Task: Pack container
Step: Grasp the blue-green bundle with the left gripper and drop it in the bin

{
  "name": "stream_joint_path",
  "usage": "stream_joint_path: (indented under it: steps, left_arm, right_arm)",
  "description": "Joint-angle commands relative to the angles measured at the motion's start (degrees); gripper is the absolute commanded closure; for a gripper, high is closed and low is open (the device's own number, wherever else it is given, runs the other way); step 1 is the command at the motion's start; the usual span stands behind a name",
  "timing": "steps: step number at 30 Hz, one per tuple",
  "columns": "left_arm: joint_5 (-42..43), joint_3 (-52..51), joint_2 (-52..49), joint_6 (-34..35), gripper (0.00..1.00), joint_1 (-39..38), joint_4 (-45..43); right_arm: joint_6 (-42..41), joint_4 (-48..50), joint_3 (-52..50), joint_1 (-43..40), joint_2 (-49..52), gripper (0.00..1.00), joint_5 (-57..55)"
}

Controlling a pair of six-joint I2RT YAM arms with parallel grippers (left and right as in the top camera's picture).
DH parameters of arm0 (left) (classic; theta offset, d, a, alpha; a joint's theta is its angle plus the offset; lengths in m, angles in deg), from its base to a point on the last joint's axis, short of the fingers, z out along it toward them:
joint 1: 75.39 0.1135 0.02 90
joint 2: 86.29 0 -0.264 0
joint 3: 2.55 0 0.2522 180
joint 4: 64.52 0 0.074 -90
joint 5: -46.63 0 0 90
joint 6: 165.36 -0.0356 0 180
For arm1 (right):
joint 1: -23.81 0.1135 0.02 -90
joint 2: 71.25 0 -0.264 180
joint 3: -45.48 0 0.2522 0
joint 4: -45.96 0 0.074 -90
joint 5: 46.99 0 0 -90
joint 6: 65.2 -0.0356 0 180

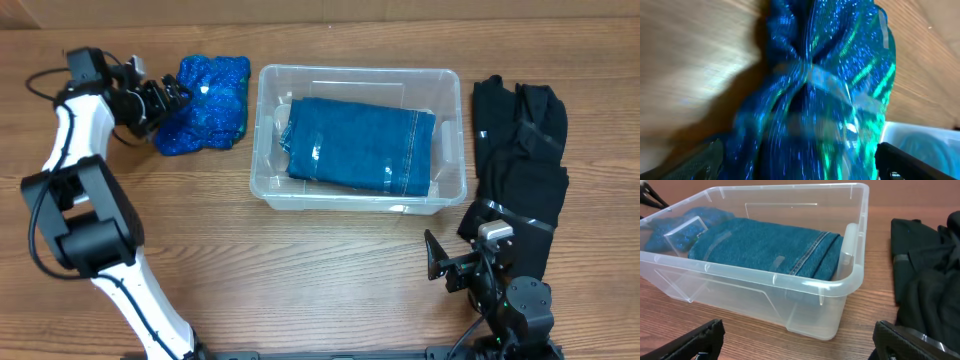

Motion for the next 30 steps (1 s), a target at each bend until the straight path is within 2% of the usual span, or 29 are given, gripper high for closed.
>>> stream_joint_path:
  steps: [1,2,3,5,6,7,8,11,13,16,19,22,26,28,30]
  left_arm:
    - [6.0,0.5,-4.2,2.1,0.00,-1.4,-6.5]
    - [6.0,0.5,-5.2,2.9,0.04,-1.8,-7.5]
    - [5.9,0.4,-5.9,3.0,0.18,-2.2,-7.6]
    - [5.3,0.4,-6.3,2.8,0.59,-3.1,-6.9]
    - [5.4,0.4,-6.3,2.8,0.71,-3.2,-6.5]
    - [6.1,0.5,-6.3,2.8,0.90,-3.2,-6.1]
    - [7.2,0.7,-6.1,2.0,0.96,-3.2,-4.9]
    - [19.0,5.1,-2.3,1.5,0.96,-1.5,-0.4]
    - [25.3,8.3,3.8,1.5,0.96,-1.2,3.1]
    - [25.4,9.0,16.7,2.3,0.96,-3.2,7.8]
    - [18.6,9.0,27.6,8.1,0.96,-8.6,10.9]
    - [3.1,9.0,31.3,16.3,0.96,-18.4,14.9]
    - [-12.2,6.7,25.3,28.0,0.96,-33.3,13.4]
    - [-19.0,6.4,20.7,31.6,0.96,-37.7,13.9]
    - [-22.9,6.4,17.5,32.4,0.96,-40.7,13.6]
  right_arm:
    - [-0.2,0.0,-0.4,-0.3,-0.4,0.00,0.1]
    - [-0.2,0.0,-0.4,-0.3,-0.4,0.00,0.1]
    - [-0.2,0.0,-0.4,-0.3,-0.4,0.00,0.1]
    - [-0.2,0.0,-0.4,-0.3,-0.4,0.00,0.1]
    - [-0.2,0.0,-0.4,-0.3,-0.4,0.00,0.1]
    - [-0.2,0.0,-0.4,-0.3,-0.4,0.00,0.1]
    - [-0.2,0.0,-0.4,-0.3,-0.4,0.00,0.1]
    - [-0.2,0.0,-0.4,-0.3,-0.4,0.00,0.1]
    - [-0.2,0.0,-0.4,-0.3,-0.4,0.00,0.1]
    - [-0.2,0.0,-0.4,-0.3,-0.4,0.00,0.1]
    - [-0.2,0.0,-0.4,-0.3,-0.4,0.00,0.1]
    - [-0.2,0.0,-0.4,-0.3,-0.4,0.00,0.1]
    - [-0.2,0.0,-0.4,-0.3,-0.4,0.00,0.1]
    - [-0.2,0.0,-0.4,-0.3,-0.4,0.00,0.1]
    - [-0.2,0.0,-0.4,-0.3,-0.4,0.00,0.1]
